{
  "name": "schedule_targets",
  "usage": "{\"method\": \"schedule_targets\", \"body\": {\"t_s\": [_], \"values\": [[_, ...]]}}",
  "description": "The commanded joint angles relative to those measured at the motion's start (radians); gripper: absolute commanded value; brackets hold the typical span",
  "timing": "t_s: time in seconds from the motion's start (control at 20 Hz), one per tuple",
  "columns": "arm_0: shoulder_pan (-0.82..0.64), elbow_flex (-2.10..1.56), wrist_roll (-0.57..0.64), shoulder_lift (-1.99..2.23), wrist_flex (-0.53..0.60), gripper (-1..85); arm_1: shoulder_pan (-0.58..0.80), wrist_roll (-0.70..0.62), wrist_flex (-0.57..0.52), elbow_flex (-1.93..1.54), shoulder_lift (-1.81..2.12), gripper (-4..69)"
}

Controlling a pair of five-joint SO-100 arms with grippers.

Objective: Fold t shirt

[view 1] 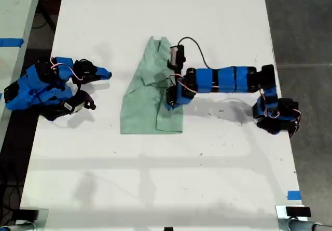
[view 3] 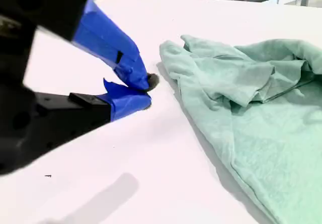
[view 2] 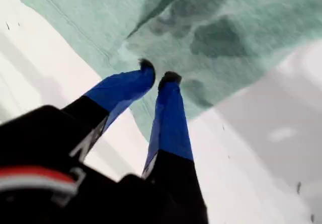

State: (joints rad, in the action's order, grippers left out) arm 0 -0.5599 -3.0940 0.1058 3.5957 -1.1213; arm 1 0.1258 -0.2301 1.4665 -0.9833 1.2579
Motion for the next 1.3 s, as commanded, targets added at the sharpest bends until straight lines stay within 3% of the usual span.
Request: {"method": "schedule_targets", "body": {"t_s": [0.0,0.1,0.25,0.7,0.9,1.0,1.25], "values": [[0.015,0.049,-0.011,0.005,0.000,-0.1,0.044,0.057,0.183,-0.061,0.331,-0.8],[0.015,0.049,-0.011,0.005,0.000,-0.1,0.069,0.077,0.255,-0.209,0.531,-0.8],[0.015,0.049,-0.011,0.005,0.000,-0.1,0.107,0.123,0.232,-0.577,0.877,-0.8],[0.017,0.049,-0.011,0.005,-0.002,-0.1,0.156,0.153,-0.092,-1.578,1.612,-0.8],[0.017,0.049,-0.011,0.005,-0.002,-0.1,0.147,0.187,-0.094,-1.816,1.936,-0.8],[0.017,0.048,-0.012,0.005,-0.002,-0.1,0.152,0.224,-0.026,-2.000,2.227,-0.8],[0.017,0.046,-0.012,0.005,0.002,-0.1,0.196,0.204,-0.028,-2.014,2.250,-0.8]]}}
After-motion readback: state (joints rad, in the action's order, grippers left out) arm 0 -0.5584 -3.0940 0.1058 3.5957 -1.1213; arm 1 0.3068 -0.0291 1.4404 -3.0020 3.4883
